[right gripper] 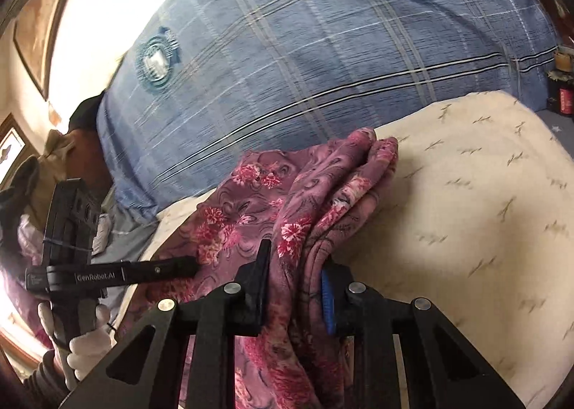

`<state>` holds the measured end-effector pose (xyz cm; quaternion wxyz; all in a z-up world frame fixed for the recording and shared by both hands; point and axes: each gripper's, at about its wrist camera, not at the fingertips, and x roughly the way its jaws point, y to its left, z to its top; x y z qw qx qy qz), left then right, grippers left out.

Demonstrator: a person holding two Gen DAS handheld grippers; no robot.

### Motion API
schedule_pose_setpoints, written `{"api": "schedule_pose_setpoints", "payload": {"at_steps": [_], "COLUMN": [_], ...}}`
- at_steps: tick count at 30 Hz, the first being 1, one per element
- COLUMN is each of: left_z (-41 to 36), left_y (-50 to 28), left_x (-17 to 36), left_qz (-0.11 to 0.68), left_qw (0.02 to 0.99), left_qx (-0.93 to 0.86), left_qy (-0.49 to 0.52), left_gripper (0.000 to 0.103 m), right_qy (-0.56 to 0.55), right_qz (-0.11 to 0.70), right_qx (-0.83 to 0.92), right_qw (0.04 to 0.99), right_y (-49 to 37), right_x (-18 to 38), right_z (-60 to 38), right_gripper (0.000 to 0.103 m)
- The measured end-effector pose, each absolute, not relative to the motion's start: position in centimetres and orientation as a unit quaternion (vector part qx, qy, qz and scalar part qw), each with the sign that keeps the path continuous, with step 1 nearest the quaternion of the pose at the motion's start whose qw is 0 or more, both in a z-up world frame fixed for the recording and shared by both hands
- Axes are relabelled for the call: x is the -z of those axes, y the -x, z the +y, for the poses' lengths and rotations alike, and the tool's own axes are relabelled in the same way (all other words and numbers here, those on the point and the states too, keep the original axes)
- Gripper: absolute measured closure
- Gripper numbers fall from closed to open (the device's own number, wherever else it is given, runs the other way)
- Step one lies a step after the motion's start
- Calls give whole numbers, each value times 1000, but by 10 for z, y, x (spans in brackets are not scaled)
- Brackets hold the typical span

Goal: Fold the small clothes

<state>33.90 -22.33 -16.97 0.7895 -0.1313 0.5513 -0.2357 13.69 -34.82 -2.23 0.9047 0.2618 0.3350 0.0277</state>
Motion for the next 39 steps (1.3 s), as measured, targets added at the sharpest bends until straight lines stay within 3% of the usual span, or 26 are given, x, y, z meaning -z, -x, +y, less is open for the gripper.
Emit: {"api": "schedule_pose_setpoints", "payload": {"at_steps": [10,13,16,20,23,29,35,36,39], "left_z": [-85,-45,-18,9,14,-32,-71,-72,-63], "left_y": [-227,-186,-164,-154,-157,-210,-285,-294,-310], "left_x": [138,152,185,181,141,98,136,147,162], "left_qz": [539,554,589,584,539,500,539,551,565], "left_qw": [793,785,766,755,793,826,823,818,810], "left_qx": [221,215,196,222,233,246,177,163,153], "left_qy": [176,173,166,197,160,81,25,22,48], "left_gripper": [75,73,69,69,70,59,59,57,56], "right_qy": [-274,-284,-273,-302,-288,-211,-158,-163,-190], "right_qz": [332,353,407,402,368,342,386,384,376], "right_qx": [-114,-140,-120,-110,-67,-70,-23,-25,-38], "right_qw": [895,880,863,857,882,913,909,909,906], "right_y": [-94,-78,-70,-59,-62,-116,-162,-166,-170], "right_x": [34,58,89,83,55,29,68,77,75], "right_z": [-245,-222,-212,-230,-244,-224,-217,-222,-231], "right_gripper": [79,78,73,65,65,73,83,89,92]}}
